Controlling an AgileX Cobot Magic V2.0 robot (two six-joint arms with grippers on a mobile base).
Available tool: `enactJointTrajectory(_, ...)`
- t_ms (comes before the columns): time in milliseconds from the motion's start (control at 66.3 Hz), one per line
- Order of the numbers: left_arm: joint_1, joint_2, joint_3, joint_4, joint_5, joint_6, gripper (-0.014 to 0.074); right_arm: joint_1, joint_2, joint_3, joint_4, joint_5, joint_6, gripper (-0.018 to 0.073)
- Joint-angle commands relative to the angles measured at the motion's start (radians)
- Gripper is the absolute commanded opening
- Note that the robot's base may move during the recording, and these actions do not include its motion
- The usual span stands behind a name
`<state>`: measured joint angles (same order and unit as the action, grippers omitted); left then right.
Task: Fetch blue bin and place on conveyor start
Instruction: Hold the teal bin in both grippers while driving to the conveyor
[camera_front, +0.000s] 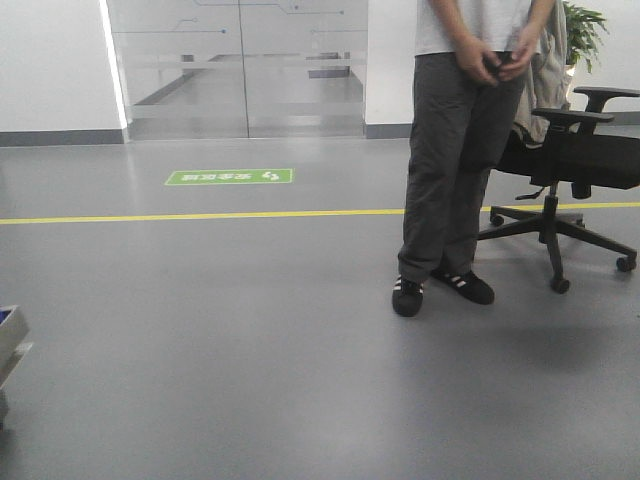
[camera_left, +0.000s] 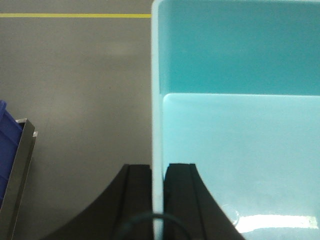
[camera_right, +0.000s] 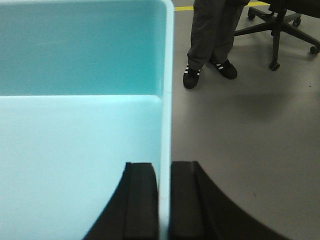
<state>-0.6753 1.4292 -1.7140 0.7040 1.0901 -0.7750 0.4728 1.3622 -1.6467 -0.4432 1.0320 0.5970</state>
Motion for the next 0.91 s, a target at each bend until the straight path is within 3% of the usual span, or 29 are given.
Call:
enactJointTrajectory(0, -0.007, 0.004, -0.009, 0.011, -0.066, 0.001, -0.0111, 0.005, -0.008, -0.015, 0.009, -0.053, -0.005, -0.0162)
enactJointTrajectory(890, -0.007, 0.004, -0.009, 0.069, -0.087, 0.001, -0.0111, 0.005, -0.008, -0.015, 0.009, -0.072, -0.005, -0.0162)
